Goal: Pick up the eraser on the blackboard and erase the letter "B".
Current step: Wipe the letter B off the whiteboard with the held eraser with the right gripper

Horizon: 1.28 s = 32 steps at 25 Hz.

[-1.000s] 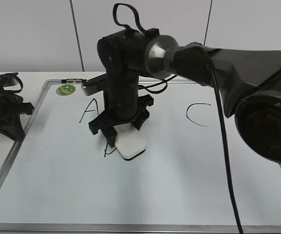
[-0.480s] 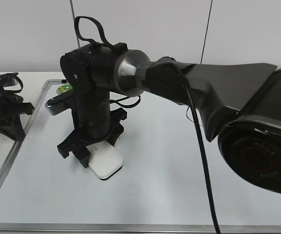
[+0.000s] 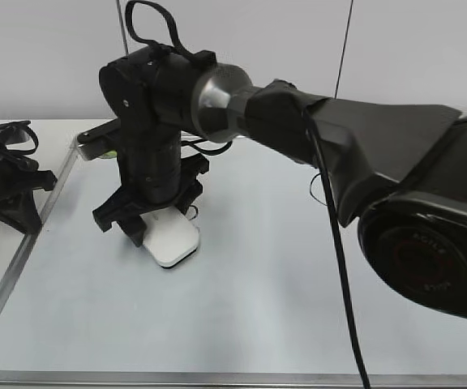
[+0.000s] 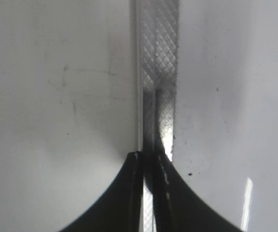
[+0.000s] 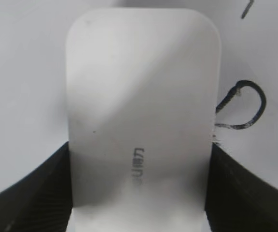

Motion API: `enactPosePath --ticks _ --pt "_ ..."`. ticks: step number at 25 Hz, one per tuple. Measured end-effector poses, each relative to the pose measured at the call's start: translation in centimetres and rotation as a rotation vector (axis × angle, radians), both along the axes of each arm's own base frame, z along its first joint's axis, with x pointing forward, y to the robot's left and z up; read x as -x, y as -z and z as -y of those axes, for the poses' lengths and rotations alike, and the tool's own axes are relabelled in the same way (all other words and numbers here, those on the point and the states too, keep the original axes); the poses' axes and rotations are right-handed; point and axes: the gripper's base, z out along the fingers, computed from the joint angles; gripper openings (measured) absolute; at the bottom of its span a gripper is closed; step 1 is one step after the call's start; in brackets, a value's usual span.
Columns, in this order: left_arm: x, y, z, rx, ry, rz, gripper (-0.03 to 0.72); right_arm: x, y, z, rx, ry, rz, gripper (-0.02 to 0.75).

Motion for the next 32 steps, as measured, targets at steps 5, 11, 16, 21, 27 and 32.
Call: enactPosePath --ticks 5,11,16,21,27,32 --pt "0.0 0.0 0.0 0.0 0.0 0.0 0.01 -0.9 0.0 0.9 -0.003 0.025 -0.003 0.553" --pt "0.0 0.0 0.0 0.0 0.0 0.0 0.01 -1.3 0.0 1.3 -0.013 0.041 -0.012 0.553" --pt "0.0 0.0 0.0 0.0 0.0 0.0 0.01 -1.0 0.0 1.1 -0.042 0.035 -0.041 0.553" --pt "0.0 0.0 0.0 0.0 0.0 0.002 0.01 -1.1 1.6 0.9 -0.028 0.034 -0.071 0.553" --pt "0.0 0.0 0.0 0.0 0.0 0.002 0.01 -1.3 2.1 1.1 -0.003 0.028 -0.056 0.552" --pt "0.0 0.0 0.0 0.0 0.0 0.002 0.01 -1.3 2.1 1.1 -0.003 0.028 -0.056 0.552"
